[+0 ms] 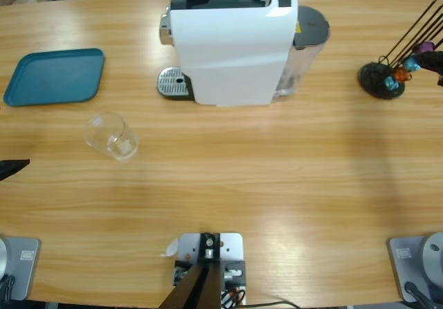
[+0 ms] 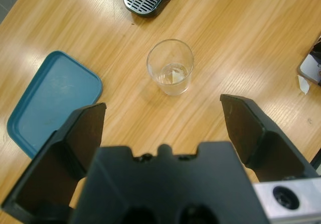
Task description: Pour coffee
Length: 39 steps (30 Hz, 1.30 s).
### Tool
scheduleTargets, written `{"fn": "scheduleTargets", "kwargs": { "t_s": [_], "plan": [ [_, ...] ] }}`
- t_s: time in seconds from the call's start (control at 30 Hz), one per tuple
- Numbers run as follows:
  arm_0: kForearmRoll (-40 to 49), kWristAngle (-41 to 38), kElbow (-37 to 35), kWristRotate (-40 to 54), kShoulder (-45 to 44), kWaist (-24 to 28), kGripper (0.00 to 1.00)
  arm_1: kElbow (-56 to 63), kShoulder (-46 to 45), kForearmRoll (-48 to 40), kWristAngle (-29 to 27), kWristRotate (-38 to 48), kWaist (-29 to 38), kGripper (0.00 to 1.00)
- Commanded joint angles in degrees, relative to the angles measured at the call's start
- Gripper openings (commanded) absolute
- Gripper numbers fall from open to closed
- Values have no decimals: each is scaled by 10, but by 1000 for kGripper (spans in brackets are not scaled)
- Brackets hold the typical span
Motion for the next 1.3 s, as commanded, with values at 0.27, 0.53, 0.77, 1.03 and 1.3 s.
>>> {"fn": "scheduleTargets", "kwargs": {
  "t_s": [0.27, 0.53, 0.77, 1.03, 1.3],
  "plan": [
    [-12, -9, 24, -4, 11, 4, 982, 14, 16, -9, 8, 3, -7, 146],
    [-24, -13, 32, -5, 11, 4, 977, 13, 13, -4, 15, 27, -7, 821],
    [-25, -14, 32, -5, 17, 4, 977, 12, 20, -5, 7, 33, -7, 816],
    [-26, -17, 32, -6, 14, 4, 977, 10, 34, -17, -14, 26, -8, 710],
    [-25, -22, 31, -7, 10, 4, 948, 13, 36, -37, -11, 21, -23, 600]
  ]
}}
